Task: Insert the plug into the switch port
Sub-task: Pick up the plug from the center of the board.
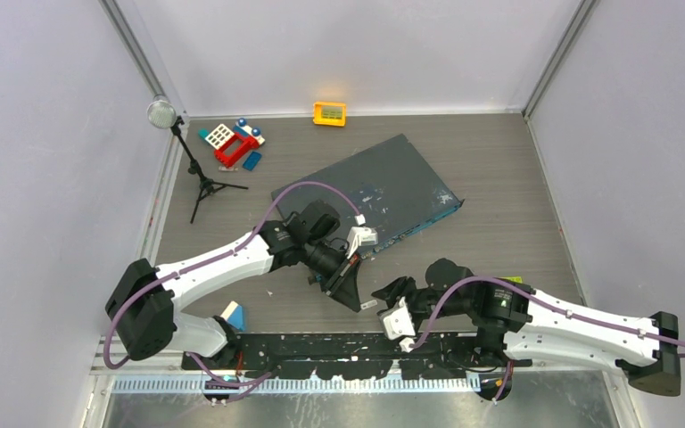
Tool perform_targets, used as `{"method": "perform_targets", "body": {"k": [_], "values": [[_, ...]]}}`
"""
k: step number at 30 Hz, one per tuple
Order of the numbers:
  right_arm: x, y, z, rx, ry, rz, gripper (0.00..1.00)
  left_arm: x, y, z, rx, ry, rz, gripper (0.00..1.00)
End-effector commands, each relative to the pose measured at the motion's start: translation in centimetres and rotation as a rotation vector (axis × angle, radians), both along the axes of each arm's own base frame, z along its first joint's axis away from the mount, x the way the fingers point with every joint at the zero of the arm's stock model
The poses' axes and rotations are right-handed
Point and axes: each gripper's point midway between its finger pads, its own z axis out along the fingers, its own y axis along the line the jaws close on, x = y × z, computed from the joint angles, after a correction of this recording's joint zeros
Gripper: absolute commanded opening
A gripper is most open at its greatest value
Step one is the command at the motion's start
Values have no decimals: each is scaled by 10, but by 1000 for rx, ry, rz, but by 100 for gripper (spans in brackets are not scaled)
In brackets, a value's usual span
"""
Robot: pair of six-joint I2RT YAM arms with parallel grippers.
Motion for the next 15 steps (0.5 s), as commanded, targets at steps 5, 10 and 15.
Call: {"method": "perform_targets", "body": {"k": [5, 10, 15], "values": [[7, 5, 18, 31, -85, -4, 38, -3, -7, 27, -84, -4, -34, 0], [8, 6, 18, 39, -99, -7, 39, -4, -7, 26, -87, 5, -36, 0], [6, 8, 17, 47, -95, 2, 43, -4, -9, 24, -80, 16, -36, 0]]}}
